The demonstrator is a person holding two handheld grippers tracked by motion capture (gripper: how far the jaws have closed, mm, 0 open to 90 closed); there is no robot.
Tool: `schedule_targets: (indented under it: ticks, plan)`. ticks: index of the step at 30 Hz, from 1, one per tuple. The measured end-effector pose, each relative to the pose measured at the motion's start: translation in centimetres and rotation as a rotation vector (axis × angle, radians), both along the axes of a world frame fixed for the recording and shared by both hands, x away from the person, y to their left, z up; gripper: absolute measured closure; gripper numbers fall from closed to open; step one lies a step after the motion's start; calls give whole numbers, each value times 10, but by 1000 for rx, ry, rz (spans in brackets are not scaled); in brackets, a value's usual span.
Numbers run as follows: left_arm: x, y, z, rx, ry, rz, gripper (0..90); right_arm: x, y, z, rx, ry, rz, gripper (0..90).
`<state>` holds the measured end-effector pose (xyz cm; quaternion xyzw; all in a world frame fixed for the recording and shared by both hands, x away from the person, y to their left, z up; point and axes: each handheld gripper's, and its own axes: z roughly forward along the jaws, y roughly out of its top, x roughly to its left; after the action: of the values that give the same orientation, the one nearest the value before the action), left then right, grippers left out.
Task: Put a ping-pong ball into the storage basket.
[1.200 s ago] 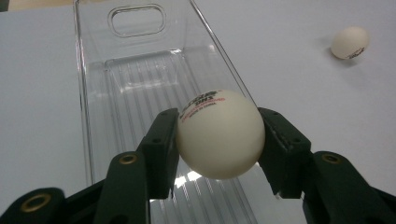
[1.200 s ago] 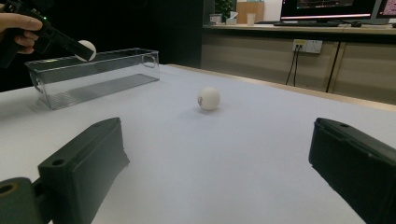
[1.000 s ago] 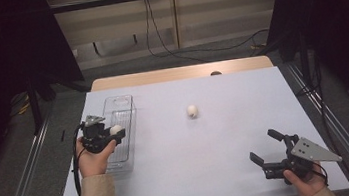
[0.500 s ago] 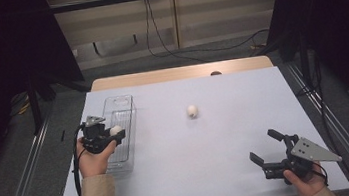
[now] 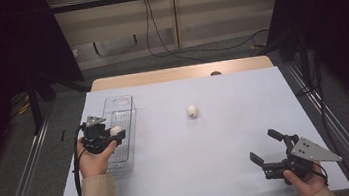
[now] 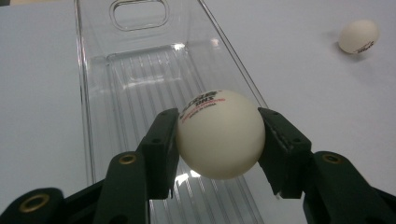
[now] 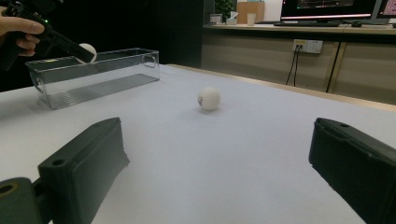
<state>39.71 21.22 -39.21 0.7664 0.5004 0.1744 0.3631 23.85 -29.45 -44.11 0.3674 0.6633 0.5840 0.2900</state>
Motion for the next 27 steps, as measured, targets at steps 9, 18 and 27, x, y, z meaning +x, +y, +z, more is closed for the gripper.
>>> schedule_targets:
  ticks: [9, 18, 27]
  plan:
    - [0, 0, 1, -5, -8, 16, 440, 0, 0, 0, 0, -1, -1, 28]
    - [-3, -2, 6, -19, -32, 26, 361, 0, 0, 0, 1, 0, -1, 28]
    - [-5, -7, 12, -30, -46, 2, 297, -1, 0, 0, 2, 1, -2, 28]
